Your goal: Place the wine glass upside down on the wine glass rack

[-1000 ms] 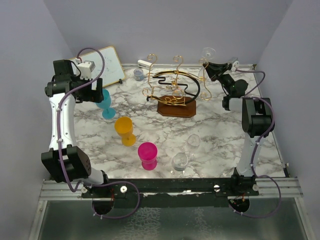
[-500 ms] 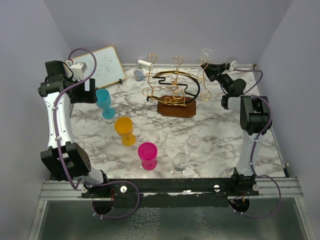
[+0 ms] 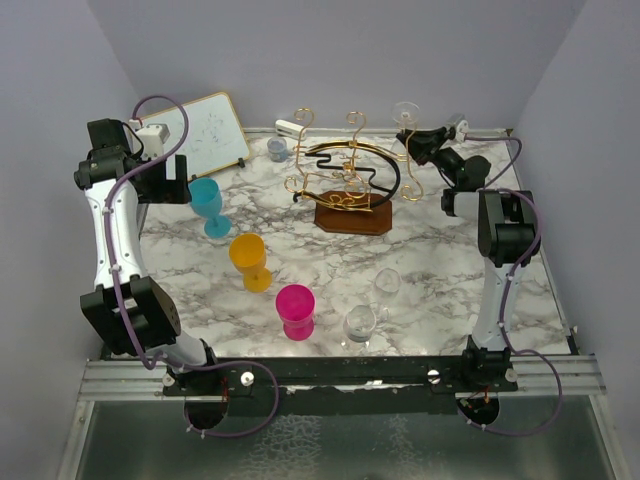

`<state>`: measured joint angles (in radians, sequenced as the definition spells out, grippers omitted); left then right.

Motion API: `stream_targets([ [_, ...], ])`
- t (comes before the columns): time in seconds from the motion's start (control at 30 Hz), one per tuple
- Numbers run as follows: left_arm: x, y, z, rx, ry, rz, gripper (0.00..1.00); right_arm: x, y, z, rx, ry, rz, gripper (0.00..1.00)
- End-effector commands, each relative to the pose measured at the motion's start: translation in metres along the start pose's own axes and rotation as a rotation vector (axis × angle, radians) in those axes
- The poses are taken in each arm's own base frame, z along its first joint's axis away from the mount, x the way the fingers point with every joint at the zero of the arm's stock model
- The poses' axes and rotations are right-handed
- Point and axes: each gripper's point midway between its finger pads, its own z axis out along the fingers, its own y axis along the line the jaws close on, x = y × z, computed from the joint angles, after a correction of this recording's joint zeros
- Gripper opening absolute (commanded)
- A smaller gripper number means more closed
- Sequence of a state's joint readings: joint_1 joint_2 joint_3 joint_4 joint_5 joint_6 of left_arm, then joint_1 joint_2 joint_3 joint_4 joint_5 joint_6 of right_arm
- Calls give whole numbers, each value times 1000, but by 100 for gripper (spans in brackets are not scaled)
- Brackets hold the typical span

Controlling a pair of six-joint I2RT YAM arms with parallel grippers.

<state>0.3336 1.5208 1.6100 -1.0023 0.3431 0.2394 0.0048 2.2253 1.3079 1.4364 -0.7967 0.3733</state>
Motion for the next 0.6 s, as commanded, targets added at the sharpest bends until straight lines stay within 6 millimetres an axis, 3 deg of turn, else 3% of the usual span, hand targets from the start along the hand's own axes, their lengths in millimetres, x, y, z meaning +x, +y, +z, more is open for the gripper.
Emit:
stream_targets([
  [0.0,-6,9,4,-21,-8,-13,96,-10,12,2,-90,-22,-40,1],
  [0.33,-7,18,18,-19,-2,-34,95,-10,27,-9,-111,-16,-54,1],
  [0.57,-11,18,22,-5,-4,-38,95,-14,28,-13,-87,-26,-59,27],
])
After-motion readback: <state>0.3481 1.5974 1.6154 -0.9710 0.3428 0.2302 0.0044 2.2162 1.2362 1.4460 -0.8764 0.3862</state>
